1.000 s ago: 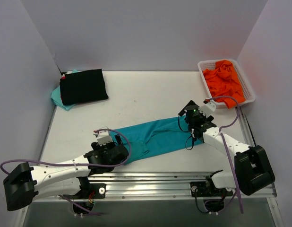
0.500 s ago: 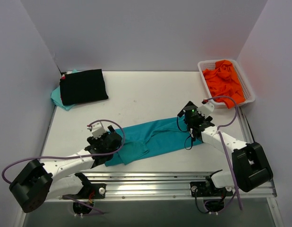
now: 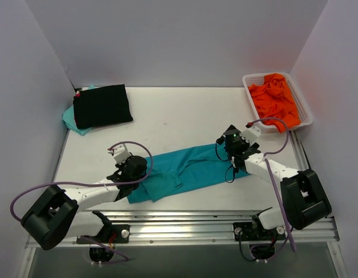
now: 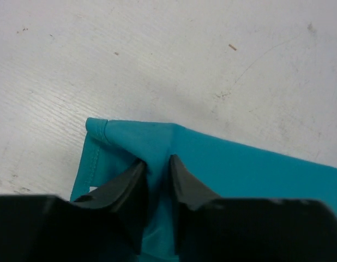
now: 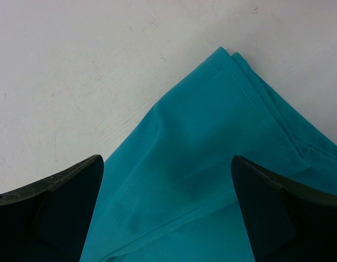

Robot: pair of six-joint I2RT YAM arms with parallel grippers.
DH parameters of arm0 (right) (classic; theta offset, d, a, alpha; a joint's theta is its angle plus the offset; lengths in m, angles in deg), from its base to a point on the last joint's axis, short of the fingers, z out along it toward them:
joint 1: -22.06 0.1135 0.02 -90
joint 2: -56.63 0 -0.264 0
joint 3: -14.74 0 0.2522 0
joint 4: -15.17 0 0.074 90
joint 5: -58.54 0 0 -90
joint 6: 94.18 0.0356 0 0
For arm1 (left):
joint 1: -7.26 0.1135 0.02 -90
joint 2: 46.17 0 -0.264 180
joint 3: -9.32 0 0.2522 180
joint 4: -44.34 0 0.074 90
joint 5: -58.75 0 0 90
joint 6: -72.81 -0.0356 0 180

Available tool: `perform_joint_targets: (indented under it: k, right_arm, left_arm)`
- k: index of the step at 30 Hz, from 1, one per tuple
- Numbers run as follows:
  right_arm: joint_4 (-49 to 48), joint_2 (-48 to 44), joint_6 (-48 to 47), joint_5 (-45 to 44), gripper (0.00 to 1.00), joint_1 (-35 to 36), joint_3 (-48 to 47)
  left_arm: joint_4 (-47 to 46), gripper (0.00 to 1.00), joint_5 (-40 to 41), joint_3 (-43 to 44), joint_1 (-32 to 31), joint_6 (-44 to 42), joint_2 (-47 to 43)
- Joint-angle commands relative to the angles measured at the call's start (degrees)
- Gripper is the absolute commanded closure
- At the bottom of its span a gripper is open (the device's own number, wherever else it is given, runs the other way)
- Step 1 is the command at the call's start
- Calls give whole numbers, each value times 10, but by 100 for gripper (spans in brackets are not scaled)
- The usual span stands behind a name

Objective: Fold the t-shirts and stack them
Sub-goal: Fold the tshirt

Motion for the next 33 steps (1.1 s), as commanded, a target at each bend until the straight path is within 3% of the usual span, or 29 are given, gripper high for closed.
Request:
perform_joint_targets:
  k: [1,3,5,16,21,24,27,28,30,31,32,33]
  right_arm:
    - [-7,8,-1,-23,2,2,-17]
    - [-8,10,-2,-23,2,2,-19]
    - [-6,13,-2,-23,2,2,-21]
    - [-8,21,-3,-23,2,2,-24]
    - [-13,28,-2,-18,2,3,-25]
    - [-27,26,3,0,3,6,-17]
    - [-46,20,11,21,18,22,0]
    - [-52,16,17,28,38,34,6]
    - [-71,16,27,33,65,45,26]
    - [-75,19,31,35,87,48,32]
    - [-79,23,33,39,97,49,36]
    - [-78,33,37,39,100,49,42]
  left_arm:
    - [-41,75,-3,11,12,-7,6]
    - [-41,91,-7,19,19,-8,21]
    - [-49,97,-19,23,38,-9,35]
    - [-57,98,-83,65,169,-11,99]
    - [-58,77,-108,99,192,-10,144]
    - [-59,84,-117,117,196,-6,174]
    - [-55,94,-121,129,196,-5,185]
    - [-57,96,-122,132,198,-6,186]
    - [-56,98,-123,143,201,-9,190]
    - [-53,98,-124,148,203,-10,194]
    - [-54,98,-130,154,206,-11,199]
    - [-55,98,-133,159,207,-16,203]
